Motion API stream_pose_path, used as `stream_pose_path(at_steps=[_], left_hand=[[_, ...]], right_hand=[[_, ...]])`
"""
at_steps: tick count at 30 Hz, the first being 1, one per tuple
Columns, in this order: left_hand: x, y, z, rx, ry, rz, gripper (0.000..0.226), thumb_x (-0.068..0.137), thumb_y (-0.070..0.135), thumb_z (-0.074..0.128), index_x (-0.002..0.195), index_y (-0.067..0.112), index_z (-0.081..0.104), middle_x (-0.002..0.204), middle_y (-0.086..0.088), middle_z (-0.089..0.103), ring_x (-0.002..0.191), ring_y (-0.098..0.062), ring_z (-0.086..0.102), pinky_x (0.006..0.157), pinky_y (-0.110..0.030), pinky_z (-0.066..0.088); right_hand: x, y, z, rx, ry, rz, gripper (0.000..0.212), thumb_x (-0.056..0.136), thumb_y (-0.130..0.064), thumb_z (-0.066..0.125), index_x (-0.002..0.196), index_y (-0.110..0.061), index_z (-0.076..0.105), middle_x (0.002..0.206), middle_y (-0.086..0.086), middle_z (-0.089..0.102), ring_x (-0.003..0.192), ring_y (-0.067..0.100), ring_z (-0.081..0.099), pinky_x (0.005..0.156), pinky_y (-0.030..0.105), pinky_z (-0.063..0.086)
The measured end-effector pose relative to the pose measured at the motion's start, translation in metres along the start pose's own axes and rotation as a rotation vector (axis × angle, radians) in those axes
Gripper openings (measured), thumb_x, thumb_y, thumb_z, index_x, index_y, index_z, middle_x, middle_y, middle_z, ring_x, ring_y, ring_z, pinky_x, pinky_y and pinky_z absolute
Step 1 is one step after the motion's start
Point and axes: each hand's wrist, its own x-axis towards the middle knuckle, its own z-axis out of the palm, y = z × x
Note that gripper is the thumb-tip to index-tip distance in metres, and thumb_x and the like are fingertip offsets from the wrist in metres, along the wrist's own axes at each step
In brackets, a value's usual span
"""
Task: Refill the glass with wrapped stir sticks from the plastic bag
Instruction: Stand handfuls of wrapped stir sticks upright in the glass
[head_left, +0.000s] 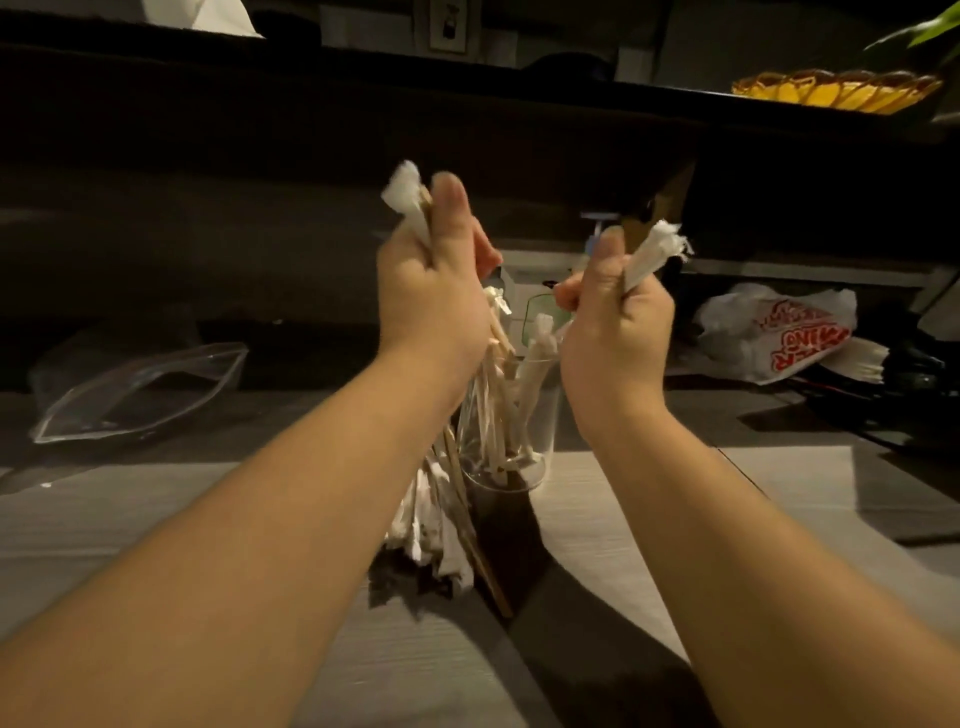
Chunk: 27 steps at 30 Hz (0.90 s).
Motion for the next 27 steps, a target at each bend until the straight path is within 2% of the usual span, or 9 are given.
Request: stream_pose_path(at_steps=[2,6,9,13,18,20,22,24,27], left_hand=[[-0.004,-0.016,-0.001,0.16,-0.142,-0.081,0.04,0.101,0.057,0.04,0.086,0.026,0.061,0.068,0.007,0.057,0.053,0.001,0.055,0.053,-0.019,0.051],[-0.005,-0.027,-0.009,0.145,-0.206,-0.176,0.018,0.1,0.043,0.052,0.107,0.03,0.061,0.094,0.005,0.064,0.081,-0.005,0.061,0.068,-0.025,0.048],[-0.005,-0.026,-0.015,0.138,-0.159,-0.089,0.04,0.096,0.046,0.051,0.13,0.026,0.056,0.115,0.005,0.06,0.101,-0.005,0.059,0.075,-0.021,0.046],[-0.008,-0.021,-0.023,0.15,-0.084,0.011,0.02,0.102,0.038,0.046,0.105,0.026,0.061,0.091,0.012,0.057,0.075,0.022,0.054,0.064,0.0,0.041],[-0.022,-0.011,-0.047,0.209,-0.088,0.008,0.027,0.094,0.049,0.038,0.093,0.032,0.06,0.091,0.012,0.058,0.073,0.023,0.051,0.061,0.003,0.036],[-0.029,-0.009,-0.061,0.285,-0.077,0.008,0.021,0.098,0.046,0.041,0.092,0.036,0.059,0.093,0.012,0.06,0.077,0.019,0.054,0.062,-0.001,0.04],[-0.035,-0.009,-0.077,0.402,-0.071,-0.029,0.019,0.1,0.043,0.044,0.091,0.036,0.059,0.096,0.006,0.062,0.083,0.003,0.058,0.065,-0.016,0.043],[-0.043,-0.01,-0.095,0.505,-0.054,-0.083,0.016,0.1,0.041,0.047,0.091,0.035,0.059,0.099,-0.001,0.062,0.083,-0.007,0.058,0.063,-0.025,0.039],[-0.055,-0.011,-0.116,0.582,0.012,-0.163,0.015,0.099,0.035,0.051,0.086,0.035,0.056,0.093,-0.001,0.063,0.077,-0.01,0.057,0.058,-0.027,0.039]], right_hand=[[-0.004,0.008,-0.003,-0.072,-0.131,0.014,0.038,0.105,-0.042,0.046,0.075,-0.02,0.053,0.062,-0.007,0.053,0.054,0.0,0.05,0.055,0.02,0.045],[-0.008,0.017,-0.009,-0.088,-0.194,0.106,0.032,0.099,-0.051,0.05,0.095,-0.021,0.059,0.078,-0.009,0.057,0.067,-0.001,0.057,0.066,0.021,0.048],[-0.01,0.018,-0.009,-0.056,-0.167,0.078,0.038,0.1,-0.05,0.048,0.103,-0.014,0.061,0.081,-0.009,0.058,0.066,-0.009,0.057,0.062,0.01,0.046],[-0.014,0.016,-0.009,0.013,-0.153,0.123,0.042,0.095,-0.057,0.045,0.104,-0.017,0.056,0.079,-0.011,0.052,0.062,-0.006,0.051,0.059,0.013,0.043],[-0.029,0.005,-0.011,-0.021,-0.132,0.142,0.054,0.084,-0.069,0.049,0.108,-0.021,0.053,0.098,0.001,0.058,0.078,0.004,0.055,0.071,0.022,0.046],[-0.038,0.0,-0.015,-0.06,-0.129,0.158,0.063,0.08,-0.074,0.05,0.112,-0.019,0.052,0.113,0.012,0.058,0.092,0.016,0.059,0.08,0.032,0.051],[-0.05,-0.005,-0.02,-0.11,-0.115,0.172,0.065,0.082,-0.072,0.055,0.119,-0.018,0.05,0.121,0.014,0.056,0.103,0.023,0.06,0.089,0.039,0.055],[-0.061,-0.009,-0.023,-0.209,-0.099,0.179,0.06,0.083,-0.066,0.063,0.121,-0.022,0.047,0.12,0.009,0.053,0.104,0.021,0.058,0.085,0.034,0.054],[-0.078,-0.013,-0.022,-0.294,-0.063,0.28,0.058,0.081,-0.057,0.073,0.119,-0.025,0.044,0.115,0.004,0.052,0.095,0.016,0.057,0.072,0.025,0.047]])
